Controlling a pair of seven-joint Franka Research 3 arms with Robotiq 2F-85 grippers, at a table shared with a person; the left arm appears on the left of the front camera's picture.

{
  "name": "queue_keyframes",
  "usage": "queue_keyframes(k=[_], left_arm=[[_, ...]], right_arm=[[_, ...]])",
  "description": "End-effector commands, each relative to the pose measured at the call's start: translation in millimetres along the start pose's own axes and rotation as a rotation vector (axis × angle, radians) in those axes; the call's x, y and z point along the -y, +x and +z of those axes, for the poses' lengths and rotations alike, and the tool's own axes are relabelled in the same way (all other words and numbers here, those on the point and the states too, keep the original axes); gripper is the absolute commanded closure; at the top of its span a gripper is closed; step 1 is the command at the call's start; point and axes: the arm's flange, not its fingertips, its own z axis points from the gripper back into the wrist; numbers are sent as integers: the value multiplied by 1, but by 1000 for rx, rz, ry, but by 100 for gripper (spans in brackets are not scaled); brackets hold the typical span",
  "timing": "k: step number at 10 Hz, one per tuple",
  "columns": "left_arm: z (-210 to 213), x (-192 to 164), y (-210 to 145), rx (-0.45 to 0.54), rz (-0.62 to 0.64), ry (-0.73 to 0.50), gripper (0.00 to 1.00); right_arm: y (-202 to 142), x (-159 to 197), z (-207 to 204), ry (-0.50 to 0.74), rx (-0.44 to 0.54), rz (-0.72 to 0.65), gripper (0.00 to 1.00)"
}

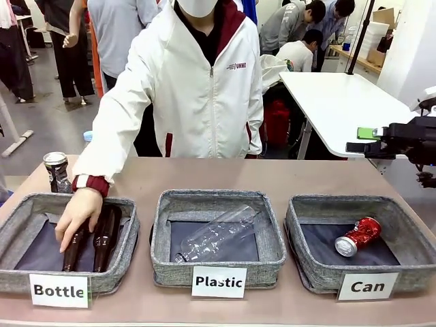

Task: Sort the can waste into the basket.
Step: Pick up the can waste from the table and place it in the right Fabric basket.

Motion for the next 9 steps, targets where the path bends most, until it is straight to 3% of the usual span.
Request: queue_keyframes(k=[1,3,5,7,9], left_arm=[[-13,1,6,14,-31,-4,0],[-18,5,15,-2,-40,13,0],[-53,13,50,-37,-48,57,0],[-105,17,91,-131,-21,227,0],[-150,25,125,-97,-128,368,0]], right_arm=[[4,-1,1,9,-1,5,0],[4,-1,1,9,-1,5,0],[4,-1,1,9,-1,5,0],[4,-1,1,9,-1,5,0],[4,-1,1,9,-1,5,0]])
